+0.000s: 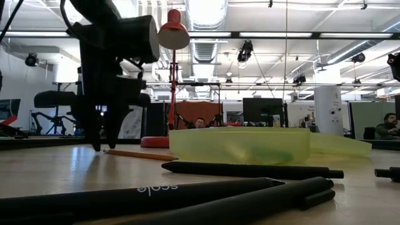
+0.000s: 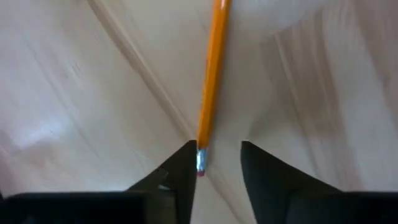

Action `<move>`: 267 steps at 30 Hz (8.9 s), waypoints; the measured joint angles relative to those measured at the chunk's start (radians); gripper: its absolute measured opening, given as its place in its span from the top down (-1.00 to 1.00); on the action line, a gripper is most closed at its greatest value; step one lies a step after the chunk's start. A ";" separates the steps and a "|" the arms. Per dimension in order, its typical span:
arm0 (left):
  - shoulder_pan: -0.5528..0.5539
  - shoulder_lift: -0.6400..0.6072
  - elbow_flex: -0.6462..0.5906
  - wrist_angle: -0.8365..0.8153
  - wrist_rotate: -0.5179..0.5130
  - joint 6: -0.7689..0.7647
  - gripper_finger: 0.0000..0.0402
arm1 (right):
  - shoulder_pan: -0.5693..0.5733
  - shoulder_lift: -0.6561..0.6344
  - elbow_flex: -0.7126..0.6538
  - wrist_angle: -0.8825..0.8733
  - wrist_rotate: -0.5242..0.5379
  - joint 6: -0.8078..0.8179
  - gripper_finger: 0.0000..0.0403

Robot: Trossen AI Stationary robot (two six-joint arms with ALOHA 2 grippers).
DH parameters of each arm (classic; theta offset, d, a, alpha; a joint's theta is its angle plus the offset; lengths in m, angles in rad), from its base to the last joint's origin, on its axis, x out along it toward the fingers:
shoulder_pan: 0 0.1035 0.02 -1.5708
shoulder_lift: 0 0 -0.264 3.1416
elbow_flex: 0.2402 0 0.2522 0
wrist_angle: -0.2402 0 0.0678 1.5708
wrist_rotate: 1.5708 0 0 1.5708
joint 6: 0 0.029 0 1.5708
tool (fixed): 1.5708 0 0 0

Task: Pick & place school supplies into a supply box
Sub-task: Put the orange pencil into the yellow supply box

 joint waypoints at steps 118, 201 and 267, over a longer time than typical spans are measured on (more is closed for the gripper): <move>-0.128 -0.079 -0.161 0.394 0.155 -0.084 0.76 | -0.551 0.556 0.791 0.197 -0.010 -0.873 0.41; -0.407 -0.160 -0.211 0.350 -0.125 -0.771 0.77 | -0.449 0.886 1.146 0.021 0.010 -1.246 0.73; -0.407 -0.162 -0.233 0.349 -0.123 -0.898 0.76 | -0.515 0.890 1.063 0.057 -0.262 -0.387 0.96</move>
